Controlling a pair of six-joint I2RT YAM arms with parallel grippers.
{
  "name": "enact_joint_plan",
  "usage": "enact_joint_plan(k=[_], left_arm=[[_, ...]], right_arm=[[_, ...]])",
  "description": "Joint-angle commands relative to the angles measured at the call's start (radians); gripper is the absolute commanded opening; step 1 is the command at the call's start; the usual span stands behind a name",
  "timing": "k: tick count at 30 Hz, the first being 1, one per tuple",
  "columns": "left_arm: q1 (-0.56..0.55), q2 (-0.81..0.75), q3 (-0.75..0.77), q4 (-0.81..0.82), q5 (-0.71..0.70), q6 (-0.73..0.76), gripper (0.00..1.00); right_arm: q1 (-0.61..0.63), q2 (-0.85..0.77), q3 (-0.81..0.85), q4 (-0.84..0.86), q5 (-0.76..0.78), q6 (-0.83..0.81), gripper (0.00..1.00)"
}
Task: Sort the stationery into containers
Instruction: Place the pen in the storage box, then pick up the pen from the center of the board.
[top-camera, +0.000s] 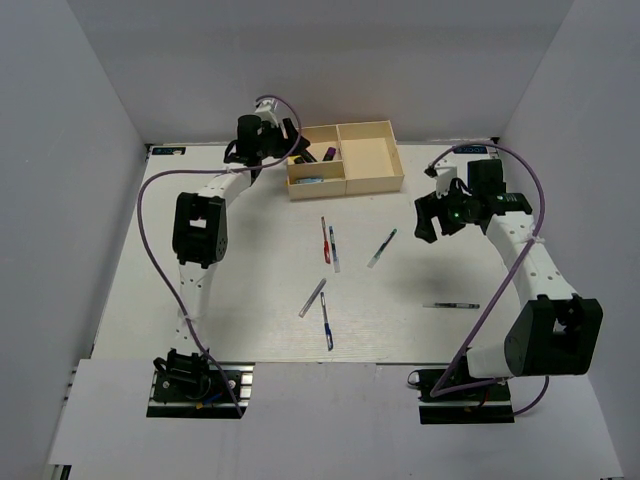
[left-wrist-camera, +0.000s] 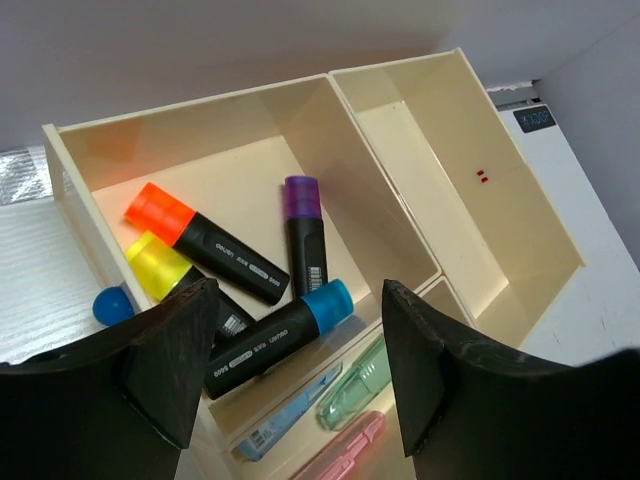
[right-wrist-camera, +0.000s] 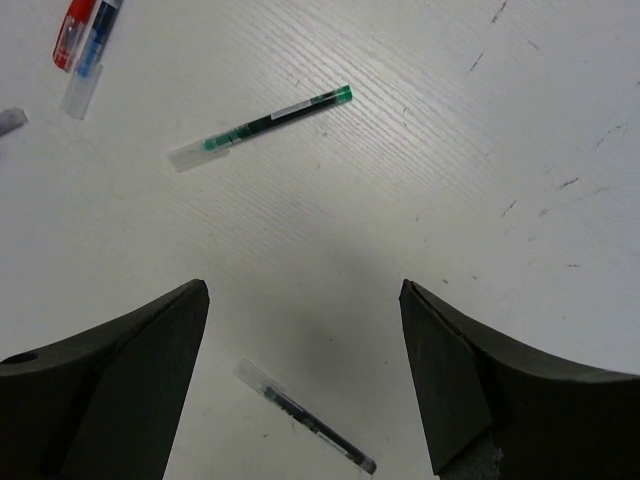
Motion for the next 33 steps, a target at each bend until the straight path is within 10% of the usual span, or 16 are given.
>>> enact_joint_plan(k=[1, 15, 25, 33], left_arm=[[0.009, -0.15, 0.019, -0.052, 0.0, 0.028, 0.76], [0.02, -0.786, -0.401, -0.538, -0.221, 0.215, 0.98], [0.02, -1.008, -0.691, -0.514, 0.213, 0.375, 0.98], [0.02, -1.002, -0.728, -0.454, 0.271, 0.32, 0.98]], right_arm=[[0.002, -0.045, -0.016, -0.075, 0.016, -0.092, 0.82], [0.12, -0.079, -0.297, 0.342, 0.13, 0.497, 0.7], [0.117, -0.072, -0.163, -0.075, 0.157, -0.352, 0.62], [0.065, -0.177, -0.332, -0.189, 0.239, -0.725, 0.6]])
